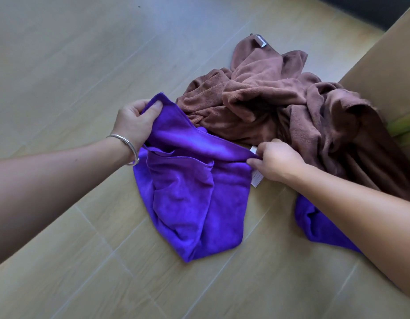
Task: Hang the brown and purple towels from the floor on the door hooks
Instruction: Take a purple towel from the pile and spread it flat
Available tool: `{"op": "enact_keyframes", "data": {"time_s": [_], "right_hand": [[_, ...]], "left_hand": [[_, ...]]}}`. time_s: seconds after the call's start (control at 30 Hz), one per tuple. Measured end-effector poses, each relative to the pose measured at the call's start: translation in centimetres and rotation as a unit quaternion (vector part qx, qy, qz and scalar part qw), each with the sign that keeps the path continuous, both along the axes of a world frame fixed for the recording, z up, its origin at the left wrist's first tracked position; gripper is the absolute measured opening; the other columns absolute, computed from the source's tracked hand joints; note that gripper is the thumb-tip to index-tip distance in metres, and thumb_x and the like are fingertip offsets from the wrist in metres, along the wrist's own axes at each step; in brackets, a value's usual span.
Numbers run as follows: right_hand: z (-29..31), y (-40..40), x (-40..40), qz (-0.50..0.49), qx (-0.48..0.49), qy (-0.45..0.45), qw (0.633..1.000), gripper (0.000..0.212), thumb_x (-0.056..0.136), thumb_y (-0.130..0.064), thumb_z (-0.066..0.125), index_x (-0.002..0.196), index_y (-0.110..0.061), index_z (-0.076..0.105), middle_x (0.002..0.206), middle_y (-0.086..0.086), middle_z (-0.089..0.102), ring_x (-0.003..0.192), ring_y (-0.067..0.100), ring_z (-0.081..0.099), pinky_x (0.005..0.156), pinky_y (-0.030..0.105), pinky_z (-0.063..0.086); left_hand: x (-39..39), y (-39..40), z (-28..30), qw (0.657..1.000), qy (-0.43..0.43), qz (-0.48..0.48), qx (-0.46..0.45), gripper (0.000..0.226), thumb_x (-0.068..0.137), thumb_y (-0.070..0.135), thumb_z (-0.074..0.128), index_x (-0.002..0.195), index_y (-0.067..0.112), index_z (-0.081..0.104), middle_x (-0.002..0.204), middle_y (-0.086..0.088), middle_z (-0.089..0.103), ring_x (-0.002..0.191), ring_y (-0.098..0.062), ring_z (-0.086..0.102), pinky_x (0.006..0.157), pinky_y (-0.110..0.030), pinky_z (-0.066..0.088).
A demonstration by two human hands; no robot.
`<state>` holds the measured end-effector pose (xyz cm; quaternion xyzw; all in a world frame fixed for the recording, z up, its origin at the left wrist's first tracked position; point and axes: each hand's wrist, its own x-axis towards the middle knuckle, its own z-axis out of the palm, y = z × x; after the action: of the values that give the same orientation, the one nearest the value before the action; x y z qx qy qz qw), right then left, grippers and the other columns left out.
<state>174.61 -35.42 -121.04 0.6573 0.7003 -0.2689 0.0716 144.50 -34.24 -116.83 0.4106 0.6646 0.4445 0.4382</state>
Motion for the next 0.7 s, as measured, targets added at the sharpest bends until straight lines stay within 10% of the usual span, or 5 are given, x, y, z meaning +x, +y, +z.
{"op": "enact_keyframes", "data": {"time_s": [0.37, 0.7], "right_hand": [[12.3, -2.8, -3.5, -0.026, 0.159, 0.2, 0.966, 0.012, 0.084, -0.034, 0.068, 0.09, -0.027, 0.06, 0.078, -0.005, 0.068, 0.076, 0.024, 0.063, 0.073, 0.037, 0.051], [39.4, -5.1, -5.8, 0.046, 0.222, 0.226, 0.947, 0.013, 0.082, -0.017, 0.074, 0.094, -0.015, 0.076, 0.094, 0.0, 0.075, 0.087, 0.019, 0.069, 0.081, 0.038, 0.054]], "left_hand": [[-3.7, -5.3, 8.3, 0.996, 0.046, 0.079, -0.009, 0.011, 0.095, 0.011, 0.056, 0.093, 0.017, 0.065, 0.077, 0.01, 0.068, 0.064, 0.005, 0.061, 0.066, -0.012, 0.05], [-9.0, -12.6, 32.7, 0.979, 0.021, 0.195, -0.05, 0.017, 0.094, 0.024, 0.058, 0.081, 0.026, 0.067, 0.065, 0.019, 0.066, 0.059, 0.006, 0.057, 0.059, -0.009, 0.045]]}}
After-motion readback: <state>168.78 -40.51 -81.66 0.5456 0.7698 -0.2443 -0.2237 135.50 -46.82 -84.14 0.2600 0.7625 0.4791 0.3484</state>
